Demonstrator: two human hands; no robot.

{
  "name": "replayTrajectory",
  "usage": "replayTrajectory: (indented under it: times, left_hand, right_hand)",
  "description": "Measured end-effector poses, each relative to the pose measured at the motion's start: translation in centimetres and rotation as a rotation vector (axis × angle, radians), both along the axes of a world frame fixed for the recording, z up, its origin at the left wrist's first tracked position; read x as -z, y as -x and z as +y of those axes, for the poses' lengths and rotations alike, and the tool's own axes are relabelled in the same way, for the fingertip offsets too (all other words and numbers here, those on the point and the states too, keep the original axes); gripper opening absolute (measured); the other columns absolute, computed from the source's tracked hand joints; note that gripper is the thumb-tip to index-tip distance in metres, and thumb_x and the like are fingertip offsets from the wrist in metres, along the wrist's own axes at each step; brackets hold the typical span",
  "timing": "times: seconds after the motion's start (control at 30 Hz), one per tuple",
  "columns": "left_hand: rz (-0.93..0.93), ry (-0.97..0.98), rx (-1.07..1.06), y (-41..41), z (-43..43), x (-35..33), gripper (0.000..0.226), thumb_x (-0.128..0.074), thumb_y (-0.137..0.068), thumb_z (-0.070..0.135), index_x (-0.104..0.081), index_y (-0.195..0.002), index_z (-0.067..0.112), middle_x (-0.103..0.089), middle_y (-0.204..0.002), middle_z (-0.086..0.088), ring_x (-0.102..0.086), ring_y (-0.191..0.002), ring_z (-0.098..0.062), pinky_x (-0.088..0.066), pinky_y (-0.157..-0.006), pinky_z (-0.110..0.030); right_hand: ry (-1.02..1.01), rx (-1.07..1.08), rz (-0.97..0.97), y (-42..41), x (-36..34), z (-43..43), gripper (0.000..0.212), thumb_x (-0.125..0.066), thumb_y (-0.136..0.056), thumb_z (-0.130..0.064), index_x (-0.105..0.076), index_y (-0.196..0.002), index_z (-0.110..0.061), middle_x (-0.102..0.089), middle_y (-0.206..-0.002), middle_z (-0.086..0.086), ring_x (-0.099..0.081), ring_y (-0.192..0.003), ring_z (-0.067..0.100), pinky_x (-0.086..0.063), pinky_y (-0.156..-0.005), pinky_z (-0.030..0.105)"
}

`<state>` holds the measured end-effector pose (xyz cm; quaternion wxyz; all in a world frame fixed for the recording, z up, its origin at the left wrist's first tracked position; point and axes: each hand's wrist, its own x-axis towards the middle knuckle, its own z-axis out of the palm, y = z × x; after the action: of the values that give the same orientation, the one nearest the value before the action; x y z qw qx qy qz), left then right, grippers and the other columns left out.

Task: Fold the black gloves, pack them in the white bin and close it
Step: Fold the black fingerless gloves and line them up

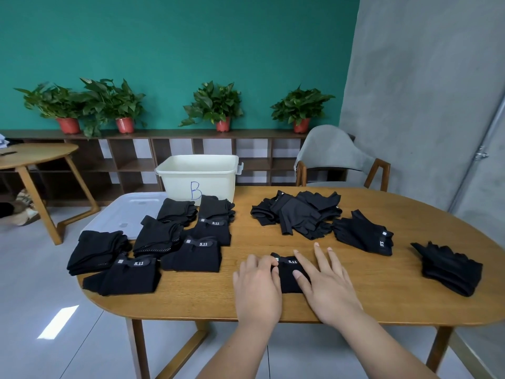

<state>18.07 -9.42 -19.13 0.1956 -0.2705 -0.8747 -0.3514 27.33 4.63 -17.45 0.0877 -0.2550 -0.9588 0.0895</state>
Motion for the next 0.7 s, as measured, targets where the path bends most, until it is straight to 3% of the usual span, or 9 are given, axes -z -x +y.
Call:
replayTrajectory:
  times: [0.1, 0.2, 0.3, 0.37, 0.43, 0.5, 0.57, 0.7]
  left_hand:
    - [0.051, -0.036, 0.008, 0.1, 0.0, 0.1, 0.013, -0.059, -0.104, 0.025, -0.069, -0.109, 0.032, -0.052, -0.109, 0.009, -0.049, -0.098, -0.015, -0.040, -0.083, -0.033]
    - [0.118, -0.056, -0.013, 0.1, 0.1, -0.2, 0.016, -0.057, -0.104, 0.022, -0.069, -0.113, 0.026, -0.053, -0.130, 0.000, -0.050, -0.124, -0.024, -0.044, -0.105, -0.043]
    - [0.218, 0.008, 0.037, -0.4, 0.9, -1.4, 0.027, -0.052, -0.106, 0.023, -0.069, -0.126, 0.024, -0.051, -0.150, -0.004, -0.038, -0.149, -0.029, -0.031, -0.123, -0.050]
    - [0.238, 0.161, 0.144, -1.2, 1.9, -2.4, 0.040, -0.040, -0.110, 0.033, -0.060, -0.143, 0.023, -0.039, -0.165, -0.005, -0.022, -0.159, -0.028, -0.017, -0.130, -0.051]
    - [0.126, 0.385, 0.237, -2.4, 2.9, -3.2, 0.060, -0.024, -0.112, 0.048, -0.033, -0.164, 0.020, -0.011, -0.176, -0.005, 0.001, -0.163, -0.026, 0.001, -0.132, -0.049]
    - [-0.029, 0.619, 0.284, -3.4, 3.4, -3.2, 0.072, -0.012, -0.110, 0.059, -0.006, -0.170, 0.018, 0.009, -0.177, -0.004, 0.017, -0.162, -0.026, 0.011, -0.130, -0.048]
    - [-0.037, 0.743, 0.296, -3.8, 3.1, -2.4, 0.078, -0.008, -0.107, 0.065, 0.005, -0.169, 0.018, 0.014, -0.176, -0.005, 0.021, -0.161, -0.027, 0.014, -0.129, -0.050]
    - [0.015, 0.728, 0.309, -3.6, 0.9, -1.4, 0.082, -0.005, -0.104, 0.071, 0.007, -0.169, 0.022, 0.014, -0.176, -0.002, 0.021, -0.161, -0.025, 0.014, -0.129, -0.049]
  right_hand:
    - [0.101, 0.015, 0.234, -0.6, 0.0, 0.2, 0.055, -0.014, -0.106, -0.067, -0.008, -0.160, -0.059, 0.008, -0.174, -0.013, 0.015, -0.159, 0.016, -0.012, -0.129, 0.044]
    - [0.269, 0.118, 0.471, -0.9, 0.0, 0.6, 0.054, -0.020, -0.108, -0.060, -0.029, -0.160, -0.051, -0.014, -0.173, -0.010, -0.001, -0.159, 0.013, -0.018, -0.125, 0.042]
    - [0.316, 0.216, 0.597, -1.0, 0.2, 1.0, 0.053, -0.023, -0.110, -0.051, -0.047, -0.155, -0.036, -0.035, -0.166, -0.001, -0.017, -0.155, 0.017, -0.021, -0.120, 0.035]
    - [0.310, 0.255, 0.630, -0.9, 0.5, 1.3, 0.054, -0.023, -0.110, -0.047, -0.054, -0.150, -0.029, -0.043, -0.161, 0.001, -0.025, -0.153, 0.019, -0.023, -0.119, 0.033]
    - [0.307, 0.278, 0.620, -0.7, 0.7, 1.5, 0.054, -0.023, -0.110, -0.045, -0.058, -0.146, -0.025, -0.048, -0.157, 0.002, -0.030, -0.150, 0.020, -0.025, -0.120, 0.035]
    - [0.303, 0.286, 0.602, -0.7, 0.7, 1.6, 0.053, -0.025, -0.110, -0.043, -0.061, -0.143, -0.023, -0.053, -0.153, 0.002, -0.035, -0.147, 0.020, -0.028, -0.122, 0.037]
    - [0.291, 0.288, 0.581, -0.7, 0.6, 1.6, 0.053, -0.026, -0.110, -0.041, -0.064, -0.141, -0.021, -0.056, -0.150, 0.002, -0.039, -0.144, 0.021, -0.031, -0.121, 0.039]
    - [0.255, 0.273, 0.527, -0.8, 0.4, 1.5, 0.052, -0.028, -0.111, -0.041, -0.067, -0.137, -0.018, -0.061, -0.144, 0.003, -0.044, -0.139, 0.024, -0.034, -0.118, 0.039]
